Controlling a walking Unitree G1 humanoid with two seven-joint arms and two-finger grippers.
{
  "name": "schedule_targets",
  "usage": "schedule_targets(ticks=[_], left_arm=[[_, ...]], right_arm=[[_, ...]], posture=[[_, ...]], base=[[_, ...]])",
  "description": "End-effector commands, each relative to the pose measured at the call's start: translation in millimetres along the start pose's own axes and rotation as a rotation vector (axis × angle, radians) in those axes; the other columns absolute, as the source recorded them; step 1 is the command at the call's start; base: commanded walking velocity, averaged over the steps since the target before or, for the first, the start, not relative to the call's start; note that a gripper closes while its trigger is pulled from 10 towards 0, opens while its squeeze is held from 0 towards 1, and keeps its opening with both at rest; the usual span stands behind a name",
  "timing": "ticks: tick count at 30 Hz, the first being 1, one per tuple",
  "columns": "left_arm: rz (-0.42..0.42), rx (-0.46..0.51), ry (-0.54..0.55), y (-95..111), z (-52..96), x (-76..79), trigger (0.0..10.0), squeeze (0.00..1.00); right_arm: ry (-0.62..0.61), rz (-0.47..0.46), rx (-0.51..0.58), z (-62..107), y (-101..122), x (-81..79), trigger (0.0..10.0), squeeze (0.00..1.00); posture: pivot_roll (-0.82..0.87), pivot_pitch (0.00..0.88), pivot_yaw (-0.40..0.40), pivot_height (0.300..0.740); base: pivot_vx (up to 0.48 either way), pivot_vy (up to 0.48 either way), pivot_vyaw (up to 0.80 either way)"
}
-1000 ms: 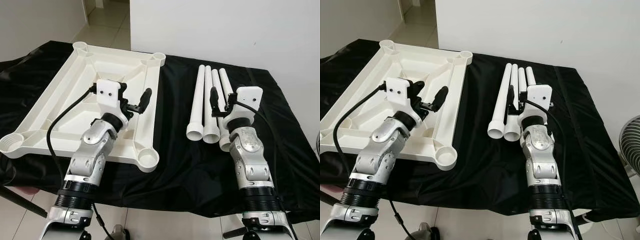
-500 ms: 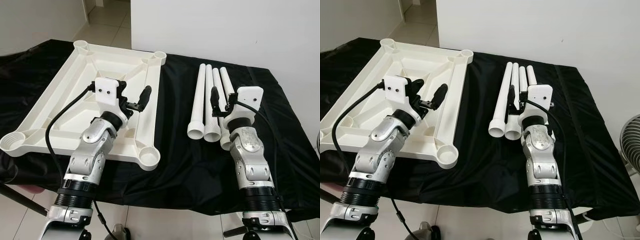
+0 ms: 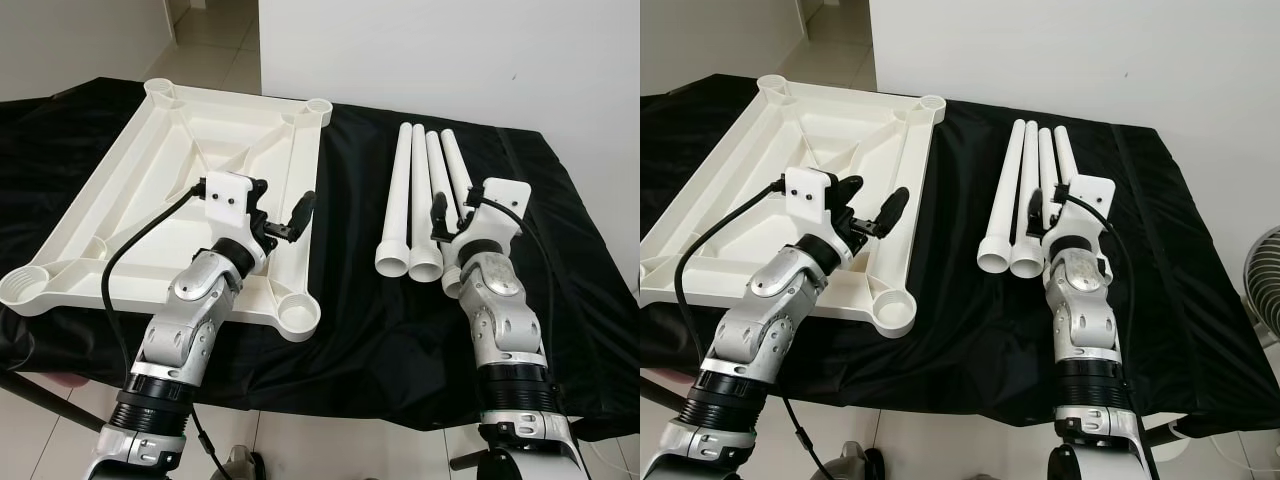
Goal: Building children table
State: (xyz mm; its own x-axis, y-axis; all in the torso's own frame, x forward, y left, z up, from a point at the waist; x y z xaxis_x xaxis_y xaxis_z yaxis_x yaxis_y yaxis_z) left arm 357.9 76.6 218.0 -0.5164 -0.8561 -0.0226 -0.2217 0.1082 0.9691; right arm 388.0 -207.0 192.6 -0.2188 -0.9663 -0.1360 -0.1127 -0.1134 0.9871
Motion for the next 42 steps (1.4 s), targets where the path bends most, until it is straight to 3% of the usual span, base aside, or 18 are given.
schedule_targets(ticks=[1, 9, 11, 12, 18, 26, 30, 40, 42], left_arm=[[0.006, -0.009, -0.121, -2.8, 3.1, 14.2, 10.0, 0.00], [0.016, -0.029, -0.110, -5.6, 6.9, 13.8, 10.0, 0.00], [0.018, -0.031, -0.111, -5.8, 7.7, 14.2, 10.0, 0.00], [0.019, -0.035, -0.109, -6.4, 8.3, 14.2, 10.0, 0.00], [0.033, -0.043, -0.106, -8.3, 9.7, 15.1, 10.0, 0.00], [0.030, -0.047, -0.101, -7.8, 8.9, 14.3, 10.0, 0.00], [0.027, -0.049, -0.090, -7.6, 9.1, 12.5, 10.0, 0.00], [0.035, -0.051, -0.091, -8.2, 9.4, 13.8, 10.0, 0.00], [0.034, -0.050, -0.088, -7.8, 8.5, 12.8, 10.0, 0.00]], right_arm=[[-0.026, -0.012, -0.046, -1.4, -7.3, 4.5, 10.0, 0.00], [-0.016, 0.017, -0.168, 2.1, -22.4, -2.6, 10.0, 0.00], [-0.053, 0.025, -0.180, 2.3, -22.1, 3.7, 10.0, 0.00], [-0.115, 0.012, -0.204, 2.5, -24.6, 14.1, 10.0, 0.00], [-0.165, 0.042, -0.223, 3.6, -24.4, 24.9, 10.0, 0.00], [-0.029, 0.013, -0.327, 8.4, -29.8, -0.4, 10.0, 0.00], [-0.033, 0.034, -0.397, 12.8, -40.0, 4.8, 10.0, 0.00], [-0.036, 0.064, -0.462, 16.7, -40.0, 21.2, 10.0, 0.00], [-0.027, 0.057, -0.519, 20.0, -45.3, 23.8, 10.0, 0.00]], posture=[[0.04, 0.132, -0.025, 0.740], [0.04, 0.136, -0.027, 0.740], [0.04, 0.137, -0.028, 0.740], [0.04, 0.138, -0.028, 0.740], [0.04, 0.139, -0.027, 0.740], [0.03, 0.155, -0.026, 0.740], [0.03, 0.161, -0.026, 0.740], [0.01, 0.171, -0.022, 0.740], [0.00, 0.171, -0.019, 0.740]], base=[[0.000, 0.000, 0.00], [0.000, 0.000, 0.00], [0.000, 0.000, 0.00], [0.000, 0.000, 0.00], [0.000, 0.000, 0.00], [0.000, 0.000, 0.00], [0.000, 0.000, 0.00], [0.000, 0.000, 0.00], [0.000, 0.000, 0.00]])
Point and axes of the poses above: a point about 5 cm out from each wrist's last joint towards the gripper, its own z axis pointing back from the gripper into the wrist, its own y axis along the axis of the wrist's last joint, x = y × z, the point moved 5 cm from there along -z, pointing out of the wrist towards the gripper, and after that the axes turned 4 degrees about -z, right-handed, at the moved point
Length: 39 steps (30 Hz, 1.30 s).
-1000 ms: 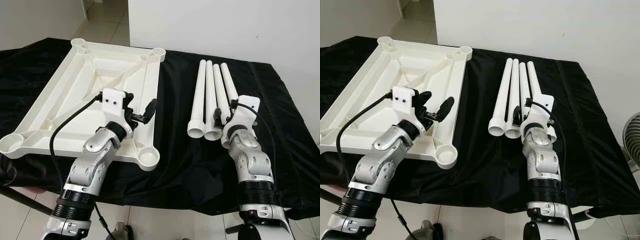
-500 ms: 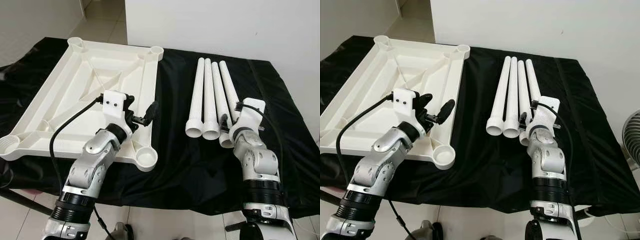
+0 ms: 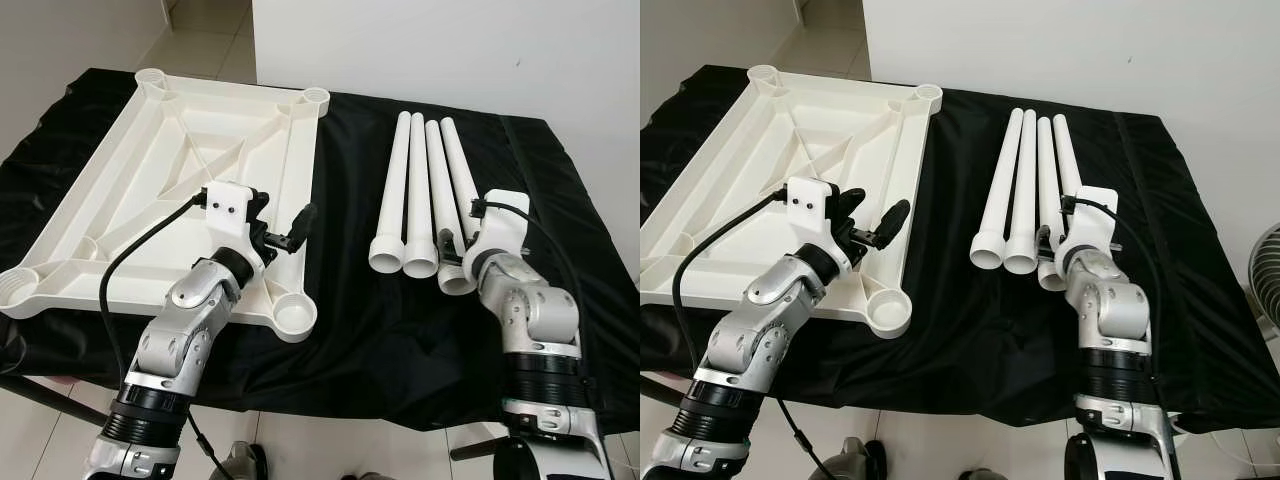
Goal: Building children table
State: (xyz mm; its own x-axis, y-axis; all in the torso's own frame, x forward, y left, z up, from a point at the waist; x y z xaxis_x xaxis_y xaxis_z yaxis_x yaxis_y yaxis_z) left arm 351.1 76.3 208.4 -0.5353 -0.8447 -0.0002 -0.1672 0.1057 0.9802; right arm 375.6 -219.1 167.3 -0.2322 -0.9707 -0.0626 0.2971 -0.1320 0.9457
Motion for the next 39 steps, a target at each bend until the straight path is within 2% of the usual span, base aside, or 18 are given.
schedule_targets(ticks=[1, 4, 6, 8, 11, 13, 16, 21, 23, 25, 29, 31, 32, 33, 34, 35, 39], left_arm=[[0.007, -0.001, -0.071, 0.0, 0.1, 8.4, 10.0, 0.00], [0.016, -0.001, -0.066, 0.0, -0.4, 7.3, 10.0, 0.00], [0.017, -0.004, -0.060, -0.8, -0.5, 6.1, 10.0, 0.00], [0.018, -0.004, -0.060, -0.8, -0.6, 6.0, 10.0, 0.00], [0.017, -0.002, -0.059, -0.2, -0.7, 6.5, 10.0, 0.00], [0.013, -0.003, -0.056, -0.3, -0.7, 6.4, 10.0, 0.00], [0.018, 0.000, -0.053, -0.1, -0.6, 6.3, 10.0, 0.00], [0.015, -0.001, -0.046, -0.3, 1.2, 4.4, 10.0, 0.00], [0.013, 0.001, -0.045, 0.5, 1.3, 4.3, 10.0, 0.00], [0.016, 0.003, -0.047, 1.0, 1.2, 4.6, 10.0, 0.00], [0.017, 0.002, -0.053, 0.6, 1.0, 5.3, 10.0, 0.00], [0.014, -0.002, -0.059, 0.0, 0.6, 6.4, 10.0, 0.00], [0.012, -0.003, -0.063, 0.0, 0.3, 7.0, 10.0, 0.00], [0.012, -0.003, -0.063, 0.0, 0.3, 7.0, 10.0, 0.00], [0.011, -0.002, -0.064, 0.3, -0.2, 7.1, 10.0, 0.00], [0.014, -0.001, -0.065, 0.7, -0.7, 7.2, 10.0, 0.00], [0.015, -0.002, -0.070, 0.5, -1.3, 7.6, 10.0, 0.00]], right_arm=[[0.008, -0.013, -0.141, -0.6, -28.1, 4.7, 10.0, 0.00], [0.043, 0.040, -0.130, -0.4, -25.3, 1.9, 10.0, 0.00], [0.153, 0.069, -0.097, 4.0, -18.4, -16.8, 10.0, 0.00], [0.173, 0.069, -0.098, 5.1, -17.9, -20.9, 10.0, 0.00], [0.252, 0.084, -0.128, 10.2, -22.4, -36.0, 10.0, 0.00], [0.275, 0.103, -0.106, 11.7, -21.2, -40.4, 10.0, 0.00], [0.281, 0.116, -0.102, 12.4, -21.3, -41.4, 10.0, 0.00], [0.237, 0.091, -0.146, 8.6, -26.9, -31.5, 10.0, 0.00], [0.173, 0.067, -0.194, 4.9, -37.3, -19.5, 10.0, 0.00], [0.148, 0.066, -0.216, 4.8, -44.4, -15.6, 10.0, 0.00], [0.140, 0.050, -0.255, 5.5, -51.5, -15.9, 10.0, 0.00], [0.124, 0.004, -0.303, 5.6, -61.9, -16.1, 10.0, 0.00], [0.127, -0.014, -0.326, 6.2, -66.3, -17.1, 9.2, 0.00], [0.127, -0.014, -0.326, 6.2, -66.3, -17.1, 9.2, 0.00], [0.139, -0.020, -0.327, 6.8, -67.6, -18.7, 2.8, 0.00], [0.146, -0.018, -0.326, 7.4, -67.9, -20.0, 0.0, 0.00], [0.137, -0.016, -0.311, 8.8, -66.2, -20.9, 0.0, 0.00]], posture=[[0.00, 0.171, -0.019, 0.740], [0.00, 0.171, -0.018, 0.740], [0.00, 0.171, -0.019, 0.740], [0.00, 0.171, -0.019, 0.740], [0.00, 0.170, -0.022, 0.740], [0.00, 0.169, -0.023, 0.740], [0.00, 0.170, -0.025, 0.740], [0.00, 0.170, -0.028, 0.740], [0.01, 0.170, -0.029, 0.740], [0.01, 0.170, -0.028, 0.740], [0.00, 0.169, -0.025, 0.740], [0.00, 0.168, -0.021, 0.740], [0.00, 0.167, -0.020, 0.740], [0.00, 0.167, -0.020, 0.740], [0.00, 0.167, -0.019, 0.740], [0.00, 0.167, -0.019, 0.740], [-0.01, 0.162, -0.018, 0.740]], base=[[0.000, 0.000, 0.00], [0.000, 0.000, 0.00], [0.000, 0.000, 0.00], [0.000, 0.000, 0.00], [0.000, 0.000, 0.00], [0.000, 0.000, 0.00], [0.000, 0.000, 0.00], [0.000, 0.000, 0.00], [0.000, 0.000, 0.00], [0.000, 0.000, 0.00], [0.000, 0.000, 0.00], [0.000, 0.000, 0.00], [0.000, 0.000, 0.00], [0.000, 0.000, 0.00], [0.000, 0.000, 0.00], [0.000, 0.000, 0.00], [0.000, 0.000, 0.00]])
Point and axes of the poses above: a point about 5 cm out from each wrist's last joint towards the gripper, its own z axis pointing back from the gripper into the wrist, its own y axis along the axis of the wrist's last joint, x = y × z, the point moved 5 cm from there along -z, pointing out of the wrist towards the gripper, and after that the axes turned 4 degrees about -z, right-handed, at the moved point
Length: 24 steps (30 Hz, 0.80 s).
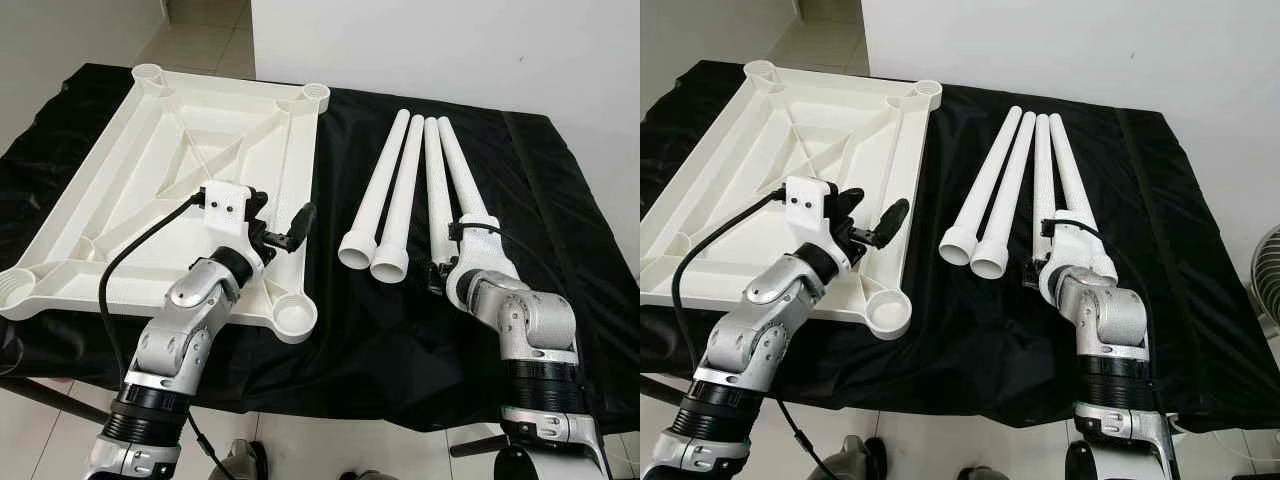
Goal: Building children table
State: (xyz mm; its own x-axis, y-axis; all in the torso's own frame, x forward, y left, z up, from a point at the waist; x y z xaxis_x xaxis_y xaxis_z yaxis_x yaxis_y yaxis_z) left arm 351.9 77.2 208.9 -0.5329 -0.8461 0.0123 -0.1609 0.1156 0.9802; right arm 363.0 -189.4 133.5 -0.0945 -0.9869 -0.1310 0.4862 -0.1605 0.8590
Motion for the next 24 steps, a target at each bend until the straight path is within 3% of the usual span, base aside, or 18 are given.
schedule_targets(ticks=[1, 7, 9, 13, 17, 24], left_arm=[[0.003, -0.003, -0.075, -0.1, -0.9, 8.8, 10.0, 0.00], [-0.003, -0.003, -0.090, 0.8, -1.8, 9.7, 10.0, 0.00], [-0.005, 0.003, -0.097, 2.7, -3.3, 9.4, 10.0, 0.00], [-0.004, 0.004, -0.101, 3.6, -4.0, 9.2, 10.0, 0.00], [0.008, 0.017, -0.115, 8.9, -7.6, 7.8, 10.0, 0.00], [0.012, 0.036, -0.135, 15.4, -10.6, 6.0, 10.0, 0.00]], right_arm=[[-0.016, -0.020, -0.099, -3.1, -26.4, 3.2, 0.0, 0.00], [-0.053, -0.030, 0.015, 0.6, -12.5, 0.3, 0.0, 0.00], [-0.084, -0.044, 0.122, 3.6, 1.5, -0.3, 0.0, 0.00], [-0.087, -0.070, 0.149, 4.4, 5.3, -0.8, 0.0, 0.00], [-0.079, -0.117, 0.269, 11.3, 25.2, -1.9, 0.0, 0.00], [-0.052, -0.117, 0.354, 18.2, 40.2, -5.2, 0.0, 0.00]], posture=[[-0.01, 0.162, -0.018, 0.740], [0.00, 0.148, -0.016, 0.740], [0.00, 0.146, -0.015, 0.740], [0.00, 0.139, -0.012, 0.740], [0.00, 0.139, -0.008, 0.740], [0.00, 0.140, -0.008, 0.740]], base=[[0.000, 0.000, 0.00], [0.000, 0.000, 0.00], [0.000, 0.000, 0.00], [0.000, 0.000, 0.00], [0.000, 0.000, 0.00], [0.000, 0.000, 0.00]])
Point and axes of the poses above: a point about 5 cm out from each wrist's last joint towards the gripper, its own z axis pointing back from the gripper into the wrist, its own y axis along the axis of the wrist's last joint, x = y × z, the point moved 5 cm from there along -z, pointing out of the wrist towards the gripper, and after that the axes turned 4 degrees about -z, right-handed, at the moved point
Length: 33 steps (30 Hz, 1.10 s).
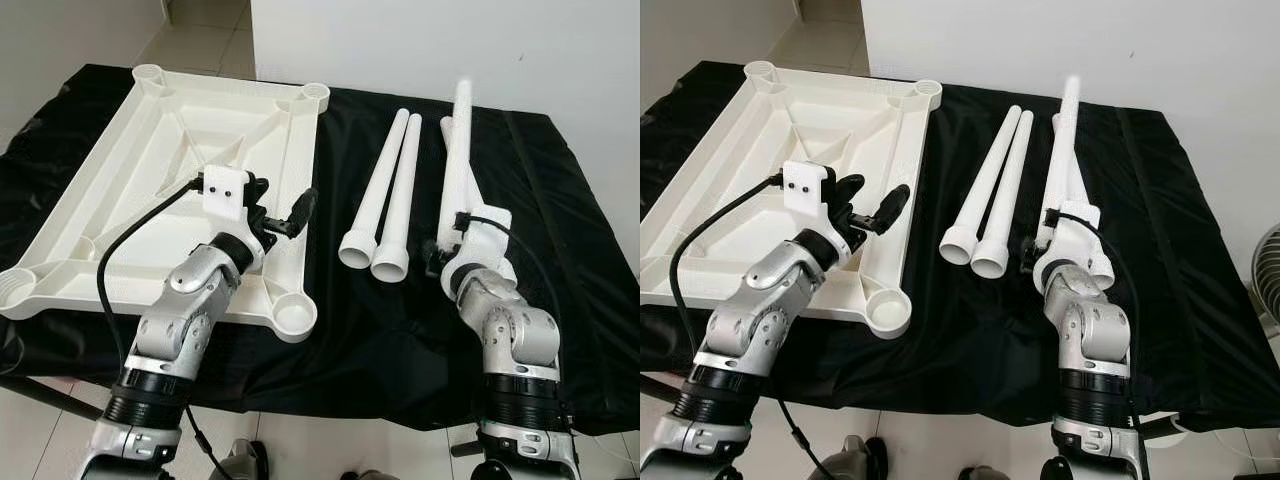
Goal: Building children table
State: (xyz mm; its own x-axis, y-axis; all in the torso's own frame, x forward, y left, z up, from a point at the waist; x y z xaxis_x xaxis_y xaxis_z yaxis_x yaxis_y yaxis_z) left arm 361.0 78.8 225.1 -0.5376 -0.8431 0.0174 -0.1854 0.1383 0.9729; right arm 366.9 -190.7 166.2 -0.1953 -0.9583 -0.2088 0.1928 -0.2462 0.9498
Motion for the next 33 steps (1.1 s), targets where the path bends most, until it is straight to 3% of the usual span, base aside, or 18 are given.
schedule_targets(ticks=[1, 2, 3, 4, 5, 6, 7, 8, 9, 11, 12, 13, 14, 16, 23, 33], left_arm=[[0.008, 0.002, -0.130, 0.8, -0.8, 12.0, 10.0, 0.00], [0.022, 0.014, -0.140, 4.8, -2.8, 10.9, 10.0, 0.15], [0.022, 0.014, -0.140, 4.8, -2.8, 10.9, 10.0, 0.15], [0.048, 0.034, -0.152, 10.3, -4.3, 10.2, 10.0, 1.00], [0.048, 0.034, -0.152, 10.3, -4.3, 10.2, 10.0, 1.00], [0.062, 0.039, -0.165, 13.6, -6.3, 11.1, 10.0, 1.00], [0.075, 0.038, -0.194, 16.3, -8.8, 15.2, 10.0, 0.83], [0.075, 0.038, -0.194, 16.3, -8.8, 15.2, 10.0, 0.83], [0.081, 0.034, -0.214, 17.7, -10.5, 18.3, 10.0, 0.53], [0.087, 0.027, -0.234, 18.4, -11.7, 21.7, 10.0, 0.53], [0.109, 0.021, -0.262, 20.1, -14.5, 26.7, 10.0, 0.00], [0.137, 0.016, -0.293, 22.4, -17.5, 31.9, 10.0, 0.00], [0.137, 0.016, -0.293, 22.4, -17.5, 31.9, 10.0, 0.00], [0.230, -0.002, -0.362, 27.7, -23.9, 42.4, 10.0, 0.00], [0.354, -0.004, -0.469, 43.5, -34.5, 55.2, 10.0, 0.00], [0.441, -0.004, -0.616, 59.4, -34.0, 72.3, 10.0, 0.00]], right_arm=[[0.017, -0.009, 0.053, 2.4, 10.9, -2.8, 0.0, 0.00], [0.020, 0.007, 0.104, 3.2, 17.9, -3.8, 0.0, 0.00], [0.020, 0.007, 0.104, 3.2, 17.9, -3.8, 0.0, 0.00], [0.018, 0.040, 0.168, 4.4, 25.7, -4.3, 3.9, 0.00], [0.018, 0.040, 0.168, 4.4, 25.7, -4.3, 3.9, 0.00], [0.060, 0.059, 0.223, 6.5, 31.9, -9.7, 10.0, 0.00], [0.141, 0.036, 0.268, 10.4, 36.9, -18.5, 10.0, 0.00], [0.141, 0.036, 0.268, 10.4, 36.9, -18.5, 10.0, 0.00], [0.198, 0.014, 0.297, 13.5, 39.8, -24.3, 10.0, 0.00], [0.246, 0.007, 0.333, 17.6, 43.5, -29.1, 10.0, 0.00], [0.333, 0.010, 0.368, 24.3, 45.0, -37.8, 10.0, 0.00], [0.426, 0.014, 0.393, 31.6, 44.8, -46.9, 10.0, 0.00], [0.426, 0.014, 0.393, 31.6, 44.8, -46.9, 10.0, 0.00], [0.558, 0.036, 0.425, 43.4, 43.3, -60.5, 10.0, 0.00], [0.695, 0.097, 0.451, 57.0, 35.1, -78.3, 10.0, 0.00], [0.762, 0.135, 0.467, 60.0, 27.4, -83.2, 10.0, 0.00]], posture=[[0.00, 0.140, -0.008, 0.740], [0.00, 0.140, -0.009, 0.740], [0.00, 0.140, -0.009, 0.740], [0.00, 0.139, -0.009, 0.740], [0.00, 0.139, -0.009, 0.740], [0.00, 0.139, -0.009, 0.740], [0.01, 0.135, -0.014, 0.740], [0.01, 0.135, -0.014, 0.740], [0.01, 0.135, -0.014, 0.740], [0.01, 0.136, -0.014, 0.740], [0.02, 0.133, -0.019, 0.740], [0.02, 0.133, -0.019, 0.740], [0.02, 0.133, -0.019, 0.740], [0.02, 0.131, -0.021, 0.740], [0.02, 0.129, -0.021, 0.740], [0.02, 0.128, -0.016, 0.740]], base=[[0.000, 0.000, 0.00], [0.000, 0.000, 0.00], [0.000, 0.000, 0.00], [0.000, 0.000, 0.00], [0.000, 0.000, 0.00], [0.000, 0.000, 0.00], [0.000, 0.000, 0.00], [0.000, 0.000, 0.00], [0.000, 0.000, 0.00], [0.000, 0.000, 0.00], [0.000, 0.000, 0.00], [0.000, 0.000, 0.00], [0.000, 0.000, 0.00], [0.000, 0.000, 0.00], [0.000, 0.000, 0.00], [0.000, 0.000, 0.00]])
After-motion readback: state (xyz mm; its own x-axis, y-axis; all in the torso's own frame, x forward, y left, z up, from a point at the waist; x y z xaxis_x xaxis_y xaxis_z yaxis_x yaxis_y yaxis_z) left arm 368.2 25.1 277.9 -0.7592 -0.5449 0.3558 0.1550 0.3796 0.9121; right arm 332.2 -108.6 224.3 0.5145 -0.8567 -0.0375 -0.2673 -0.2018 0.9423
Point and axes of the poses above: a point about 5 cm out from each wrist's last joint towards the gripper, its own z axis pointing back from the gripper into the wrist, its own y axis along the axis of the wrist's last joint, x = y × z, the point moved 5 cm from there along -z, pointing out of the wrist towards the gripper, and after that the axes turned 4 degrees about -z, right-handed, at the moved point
